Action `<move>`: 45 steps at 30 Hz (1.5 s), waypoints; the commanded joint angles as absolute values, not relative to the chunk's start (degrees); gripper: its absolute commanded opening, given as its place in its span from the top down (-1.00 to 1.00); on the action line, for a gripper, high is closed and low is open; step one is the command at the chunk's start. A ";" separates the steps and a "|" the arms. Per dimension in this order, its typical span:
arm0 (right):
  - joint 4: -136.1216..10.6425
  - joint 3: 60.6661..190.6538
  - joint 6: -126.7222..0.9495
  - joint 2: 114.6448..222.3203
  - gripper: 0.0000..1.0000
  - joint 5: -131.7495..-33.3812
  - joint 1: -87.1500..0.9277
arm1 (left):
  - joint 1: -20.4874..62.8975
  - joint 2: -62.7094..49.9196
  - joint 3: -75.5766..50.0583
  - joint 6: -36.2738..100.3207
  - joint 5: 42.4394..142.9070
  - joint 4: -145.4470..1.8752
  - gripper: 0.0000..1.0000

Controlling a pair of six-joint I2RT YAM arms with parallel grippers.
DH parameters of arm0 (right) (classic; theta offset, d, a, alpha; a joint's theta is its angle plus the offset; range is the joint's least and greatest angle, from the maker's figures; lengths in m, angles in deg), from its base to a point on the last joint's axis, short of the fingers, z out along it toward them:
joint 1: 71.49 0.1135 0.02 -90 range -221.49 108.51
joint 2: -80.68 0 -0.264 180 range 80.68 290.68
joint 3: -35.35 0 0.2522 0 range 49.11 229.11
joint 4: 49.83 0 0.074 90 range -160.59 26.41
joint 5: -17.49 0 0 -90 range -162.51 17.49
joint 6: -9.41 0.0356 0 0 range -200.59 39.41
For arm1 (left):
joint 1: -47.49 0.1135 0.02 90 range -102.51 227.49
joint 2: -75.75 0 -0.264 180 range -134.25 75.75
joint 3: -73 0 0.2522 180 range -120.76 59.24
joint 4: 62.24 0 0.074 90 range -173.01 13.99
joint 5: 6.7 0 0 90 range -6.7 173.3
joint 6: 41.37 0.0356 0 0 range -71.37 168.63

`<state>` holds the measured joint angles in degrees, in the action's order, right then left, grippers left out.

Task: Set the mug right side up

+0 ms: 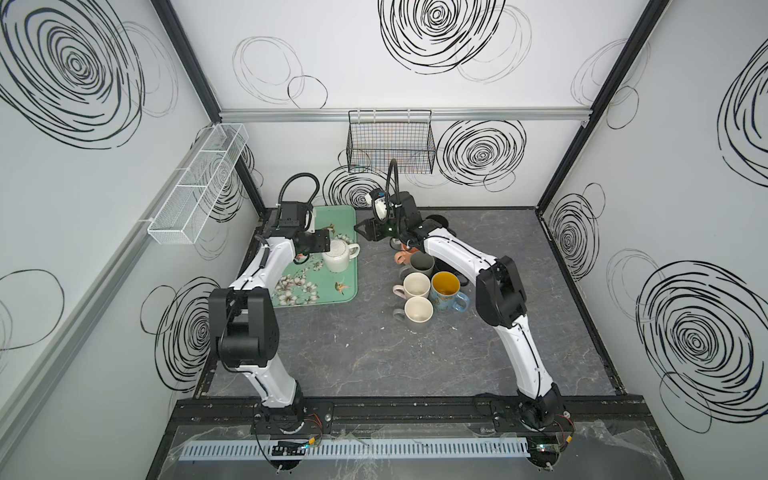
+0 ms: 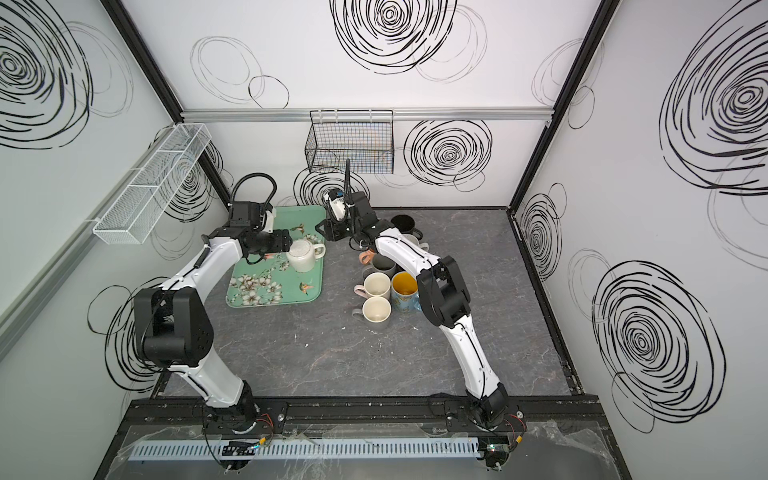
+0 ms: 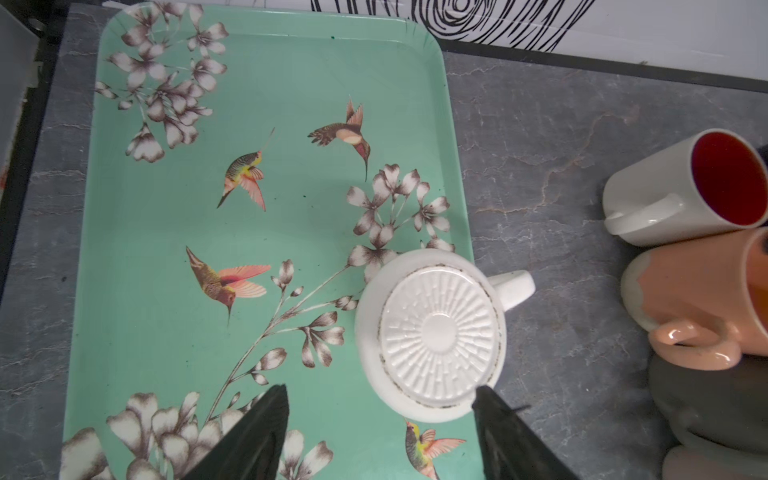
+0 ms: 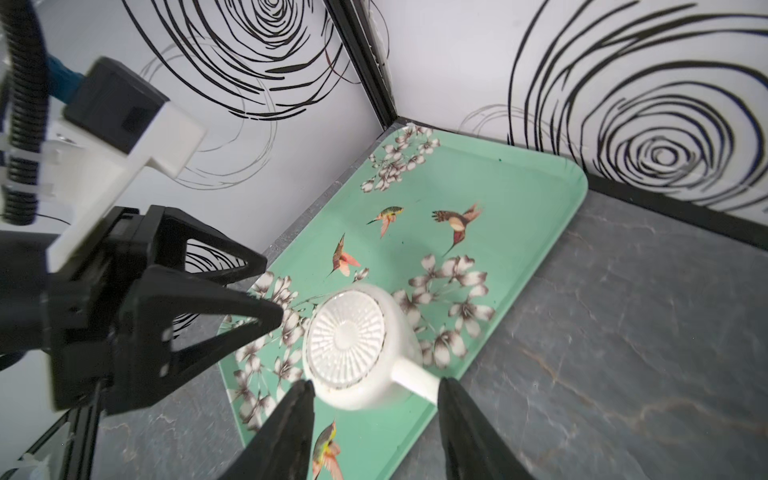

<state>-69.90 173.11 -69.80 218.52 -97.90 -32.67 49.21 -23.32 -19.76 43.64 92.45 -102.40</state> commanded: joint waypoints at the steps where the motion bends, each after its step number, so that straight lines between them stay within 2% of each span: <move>1: -74.56 178.80 -79.05 224.24 -0.13 -99.12 -31.51 | 48.47 -22.78 -17.79 42.21 95.45 -99.62 -0.47; 5: -74.37 183.04 -81.92 228.53 -0.21 -102.44 -31.83 | 48.20 -22.65 -15.05 41.76 97.22 -98.25 -0.46; 9: -76.24 183.71 -83.34 230.12 -0.18 -105.47 -31.70 | 47.76 -22.12 -12.83 41.61 97.92 -97.12 -0.44; 14: -79.80 183.32 -83.74 230.07 0.13 -107.70 -30.59 | 47.93 -20.94 -11.29 40.83 96.40 -96.13 -0.44; 17: -80.68 182.33 -84.39 229.59 0.24 -107.77 -29.46 | 48.32 -20.08 -11.03 40.12 94.93 -96.13 -0.44; 29: -80.63 180.44 -85.08 228.50 0.22 -101.75 -27.22 | 49.03 -13.86 -6.85 37.98 92.10 -95.69 -0.44; 34: -80.83 180.29 -85.13 227.91 0.48 -101.92 -26.22 | 48.05 -9.46 -3.67 34.77 86.84 -95.35 -0.45; 40: -79.73 178.80 -83.75 226.57 0.36 -103.05 -25.09 | 44.72 -4.66 0.52 29.04 80.65 -94.51 -0.44; 45: -74.67 173.00 -82.10 223.23 0.38 -103.63 -24.39 | 43.10 -2.35 3.40 24.75 78.63 -92.52 -0.43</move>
